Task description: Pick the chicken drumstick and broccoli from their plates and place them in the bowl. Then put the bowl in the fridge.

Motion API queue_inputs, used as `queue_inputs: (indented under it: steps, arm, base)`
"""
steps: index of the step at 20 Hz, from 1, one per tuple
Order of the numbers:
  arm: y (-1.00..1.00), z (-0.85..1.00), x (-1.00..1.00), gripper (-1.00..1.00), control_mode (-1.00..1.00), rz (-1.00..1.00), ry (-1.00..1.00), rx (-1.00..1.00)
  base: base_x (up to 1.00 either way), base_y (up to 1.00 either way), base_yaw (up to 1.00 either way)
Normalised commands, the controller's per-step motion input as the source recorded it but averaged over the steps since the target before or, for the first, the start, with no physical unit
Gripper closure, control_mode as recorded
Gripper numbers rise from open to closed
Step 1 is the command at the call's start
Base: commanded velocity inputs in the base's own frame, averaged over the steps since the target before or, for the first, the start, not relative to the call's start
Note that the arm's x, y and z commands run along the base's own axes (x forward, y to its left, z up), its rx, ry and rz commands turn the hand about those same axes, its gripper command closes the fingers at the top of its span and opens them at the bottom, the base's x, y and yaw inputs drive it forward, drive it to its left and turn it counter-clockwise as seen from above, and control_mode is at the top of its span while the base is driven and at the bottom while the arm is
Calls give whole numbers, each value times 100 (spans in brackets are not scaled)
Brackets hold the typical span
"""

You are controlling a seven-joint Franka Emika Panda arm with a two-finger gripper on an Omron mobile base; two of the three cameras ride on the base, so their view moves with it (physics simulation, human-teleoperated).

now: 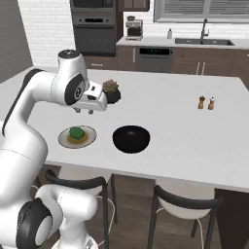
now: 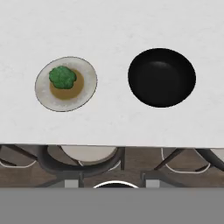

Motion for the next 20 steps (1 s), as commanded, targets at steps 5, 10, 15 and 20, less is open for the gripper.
queue_inputs:
  steps: [5,10,15,20]
  arm:
    - [0,0,0,-100,100,0,0,0]
    - [0,0,0,-100,100,0,0,0]
    - [0,0,0,-100,100,0,0,0]
    - [0,0,0,-100,100,0,0,0]
  base:
    - [-15,21,0]
    - [-56,100,-1]
    - [-8,100,-1]
    - [0,95,-1]
